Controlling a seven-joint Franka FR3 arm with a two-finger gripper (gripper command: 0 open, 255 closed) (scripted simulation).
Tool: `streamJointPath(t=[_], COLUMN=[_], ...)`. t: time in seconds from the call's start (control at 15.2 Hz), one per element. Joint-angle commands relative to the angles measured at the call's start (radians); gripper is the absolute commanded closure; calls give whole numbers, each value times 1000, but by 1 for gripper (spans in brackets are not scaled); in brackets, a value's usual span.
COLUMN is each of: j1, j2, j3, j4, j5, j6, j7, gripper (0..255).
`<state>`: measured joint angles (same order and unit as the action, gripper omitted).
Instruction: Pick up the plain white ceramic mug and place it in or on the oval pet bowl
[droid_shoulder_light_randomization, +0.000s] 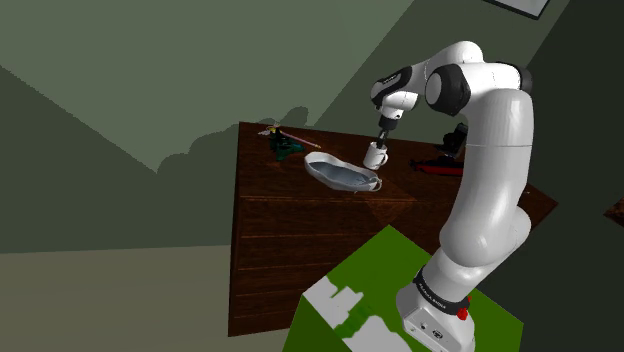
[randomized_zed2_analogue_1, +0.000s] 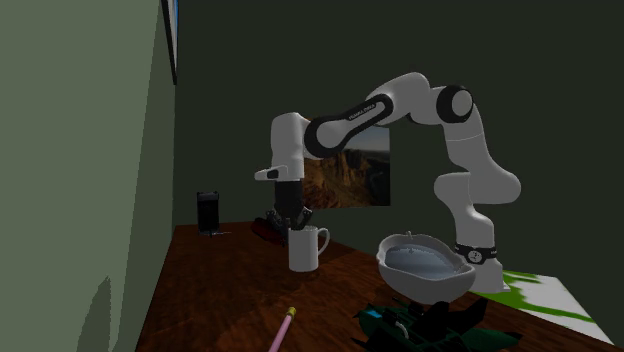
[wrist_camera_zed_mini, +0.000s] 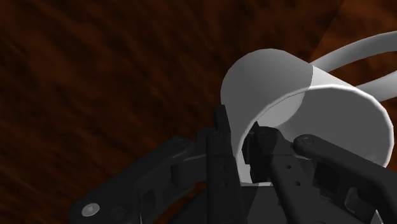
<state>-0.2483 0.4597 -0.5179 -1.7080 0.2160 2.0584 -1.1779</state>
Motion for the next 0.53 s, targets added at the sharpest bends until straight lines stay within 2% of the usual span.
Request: streamJointPath(t=[0.0, 0.46], j1=[0, 2], j2=[0, -12], j3=[0, -4], j4=[0, 11], j5=[0, -7], j6=[0, -22], j7=[0, 4], gripper=[255, 255])
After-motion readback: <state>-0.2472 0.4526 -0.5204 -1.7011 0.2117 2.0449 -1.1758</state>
